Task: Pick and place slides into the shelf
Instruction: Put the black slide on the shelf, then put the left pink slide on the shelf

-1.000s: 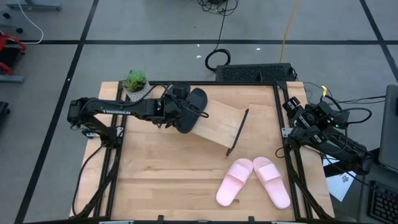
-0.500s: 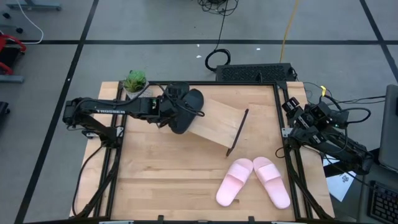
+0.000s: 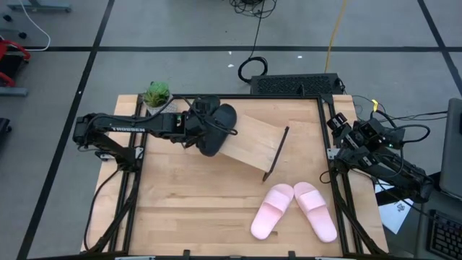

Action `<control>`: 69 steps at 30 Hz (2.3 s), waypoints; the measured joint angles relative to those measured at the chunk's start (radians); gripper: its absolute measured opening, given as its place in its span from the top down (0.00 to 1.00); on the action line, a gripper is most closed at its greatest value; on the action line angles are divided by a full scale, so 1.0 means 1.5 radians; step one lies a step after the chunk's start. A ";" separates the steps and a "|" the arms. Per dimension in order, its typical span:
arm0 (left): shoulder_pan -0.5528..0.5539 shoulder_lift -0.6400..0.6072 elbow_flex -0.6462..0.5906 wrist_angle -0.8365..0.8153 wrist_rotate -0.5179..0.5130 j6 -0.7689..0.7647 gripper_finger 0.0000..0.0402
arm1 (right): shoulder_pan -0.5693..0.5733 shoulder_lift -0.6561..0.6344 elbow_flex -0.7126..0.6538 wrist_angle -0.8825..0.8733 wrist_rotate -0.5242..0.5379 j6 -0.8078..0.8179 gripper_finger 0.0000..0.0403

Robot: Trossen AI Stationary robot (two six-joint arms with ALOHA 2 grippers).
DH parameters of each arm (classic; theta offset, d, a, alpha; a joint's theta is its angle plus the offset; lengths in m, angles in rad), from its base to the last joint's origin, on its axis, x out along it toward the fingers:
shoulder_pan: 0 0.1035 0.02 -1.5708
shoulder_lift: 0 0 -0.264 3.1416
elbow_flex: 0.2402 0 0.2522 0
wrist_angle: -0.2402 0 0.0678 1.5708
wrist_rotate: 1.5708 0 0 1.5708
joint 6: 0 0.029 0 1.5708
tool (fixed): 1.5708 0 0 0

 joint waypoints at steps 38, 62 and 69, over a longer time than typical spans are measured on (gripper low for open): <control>0.008 -0.001 -0.063 0.081 -0.024 0.012 0.95 | 0.000 0.000 0.000 -0.007 0.000 -0.007 0.54; -0.015 0.001 -0.064 0.081 -0.105 0.013 0.66 | 0.000 0.000 0.000 -0.007 -0.002 -0.007 0.54; -0.038 0.001 -0.023 0.081 -0.116 0.024 0.61 | 0.000 0.000 0.000 -0.007 -0.002 -0.007 0.54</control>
